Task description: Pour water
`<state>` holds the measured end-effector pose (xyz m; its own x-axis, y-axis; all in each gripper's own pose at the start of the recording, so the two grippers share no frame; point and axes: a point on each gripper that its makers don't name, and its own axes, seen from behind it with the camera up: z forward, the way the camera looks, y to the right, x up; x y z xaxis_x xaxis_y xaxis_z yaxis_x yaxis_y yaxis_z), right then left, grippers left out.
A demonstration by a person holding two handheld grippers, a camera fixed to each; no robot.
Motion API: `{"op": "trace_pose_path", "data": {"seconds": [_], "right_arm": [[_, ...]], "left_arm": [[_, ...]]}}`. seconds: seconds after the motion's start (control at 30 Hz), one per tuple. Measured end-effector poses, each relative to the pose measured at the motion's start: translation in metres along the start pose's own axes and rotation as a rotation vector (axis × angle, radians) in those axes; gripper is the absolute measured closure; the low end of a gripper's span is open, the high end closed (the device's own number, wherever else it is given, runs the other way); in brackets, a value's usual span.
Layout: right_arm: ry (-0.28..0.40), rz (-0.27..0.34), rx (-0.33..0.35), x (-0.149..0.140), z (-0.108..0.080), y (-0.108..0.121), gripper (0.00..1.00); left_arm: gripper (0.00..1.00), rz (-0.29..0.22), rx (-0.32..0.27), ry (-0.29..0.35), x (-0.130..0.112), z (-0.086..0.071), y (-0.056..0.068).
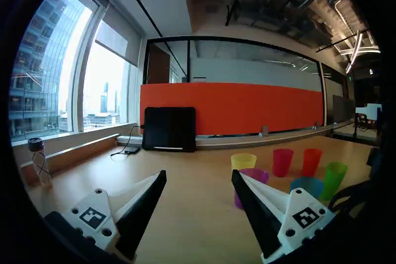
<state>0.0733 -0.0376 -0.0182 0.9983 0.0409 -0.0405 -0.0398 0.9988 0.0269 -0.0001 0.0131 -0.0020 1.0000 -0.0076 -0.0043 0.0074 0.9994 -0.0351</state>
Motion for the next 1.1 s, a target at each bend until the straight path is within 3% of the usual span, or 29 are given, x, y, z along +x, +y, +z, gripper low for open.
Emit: {"op": "trace_pose_path", "data": {"seconds": [0.27,0.77,1.1], "right_arm": [[0.002,-0.002,0.0,-0.001,-0.002,0.004,0.01],[0.043,-0.07,0.022,0.009,-0.004,0.004,0.01],[0.026,-0.115,0.005,-0.01,0.004,0.005,0.0]], "left_arm": [[0.02,0.004,-0.004,-0.001,-0.001,0.001,0.001],[0.02,0.006,-0.004,-0.003,-0.001,0.0,0.0],[0.02,0.006,-0.004,-0.003,-0.001,0.0,0.001]]}}
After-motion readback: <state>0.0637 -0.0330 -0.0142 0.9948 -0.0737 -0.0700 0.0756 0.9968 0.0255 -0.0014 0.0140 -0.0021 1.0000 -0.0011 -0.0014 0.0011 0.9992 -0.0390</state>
